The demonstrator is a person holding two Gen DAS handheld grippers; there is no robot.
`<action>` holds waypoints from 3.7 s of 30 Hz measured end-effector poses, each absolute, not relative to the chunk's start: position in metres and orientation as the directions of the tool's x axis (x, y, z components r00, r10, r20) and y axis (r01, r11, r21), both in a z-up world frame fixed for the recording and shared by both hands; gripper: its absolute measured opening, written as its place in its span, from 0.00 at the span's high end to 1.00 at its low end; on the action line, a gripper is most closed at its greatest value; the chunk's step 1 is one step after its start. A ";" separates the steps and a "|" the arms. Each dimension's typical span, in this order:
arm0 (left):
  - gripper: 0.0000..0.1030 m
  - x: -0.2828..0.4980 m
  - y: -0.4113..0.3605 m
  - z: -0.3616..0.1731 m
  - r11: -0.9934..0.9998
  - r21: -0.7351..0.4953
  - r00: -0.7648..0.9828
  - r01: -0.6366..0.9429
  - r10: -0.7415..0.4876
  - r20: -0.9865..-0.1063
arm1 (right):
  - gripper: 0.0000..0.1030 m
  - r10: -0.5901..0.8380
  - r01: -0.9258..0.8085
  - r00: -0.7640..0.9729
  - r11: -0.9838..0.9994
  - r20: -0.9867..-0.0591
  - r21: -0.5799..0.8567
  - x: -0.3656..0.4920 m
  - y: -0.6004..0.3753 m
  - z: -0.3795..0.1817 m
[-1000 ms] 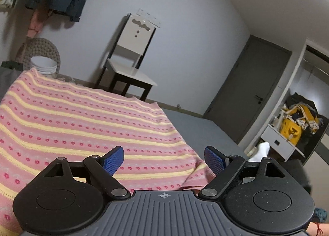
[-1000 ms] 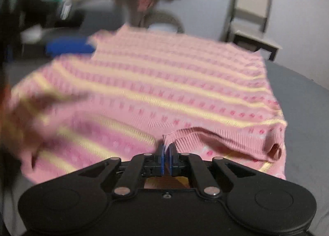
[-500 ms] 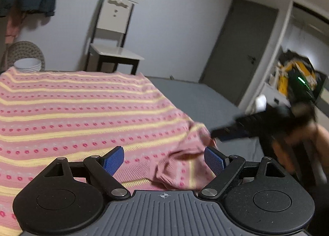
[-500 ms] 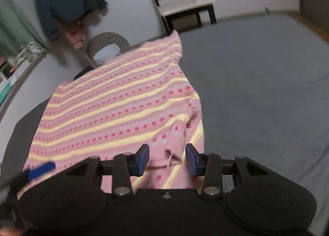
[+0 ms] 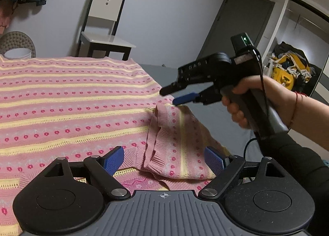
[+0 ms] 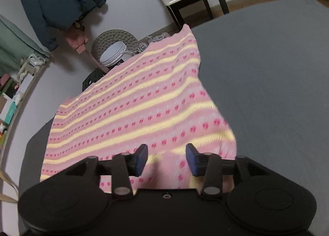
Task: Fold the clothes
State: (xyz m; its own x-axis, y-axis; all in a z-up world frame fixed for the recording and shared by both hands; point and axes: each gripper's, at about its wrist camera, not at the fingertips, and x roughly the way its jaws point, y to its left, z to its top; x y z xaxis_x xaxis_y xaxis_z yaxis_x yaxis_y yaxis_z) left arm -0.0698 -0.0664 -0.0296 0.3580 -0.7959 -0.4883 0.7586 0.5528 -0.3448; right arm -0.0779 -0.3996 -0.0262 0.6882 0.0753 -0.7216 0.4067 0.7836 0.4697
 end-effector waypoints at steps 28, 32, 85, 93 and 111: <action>0.17 -0.013 0.068 0.032 0.880 -0.248 0.762 0.406 -0.476 -0.440 | 0.60 0.007 -0.037 0.546 0.999 -0.838 -0.016 -0.181 -0.276 -0.040; 0.17 0.006 0.122 0.041 0.933 -0.245 0.839 0.264 -0.347 -0.418 | 0.59 -0.004 -0.186 0.630 0.970 -0.776 -0.156 -0.182 -0.230 -0.022; 0.17 0.050 0.245 -0.045 0.805 -0.574 0.881 -0.148 -0.157 -0.447 | 0.64 0.181 0.269 0.708 0.825 -0.683 0.497 -0.075 -0.263 -0.082; 0.17 0.055 0.226 -0.040 0.850 -0.523 0.869 -0.066 -0.208 -0.449 | 0.62 0.153 0.004 0.787 0.968 -0.597 0.253 -0.053 -0.232 -0.034; 0.17 0.064 0.224 -0.041 0.849 -0.525 0.856 -0.059 -0.227 -0.463 | 0.92 0.038 0.248 0.783 0.896 -0.621 0.368 -0.041 -0.288 -0.048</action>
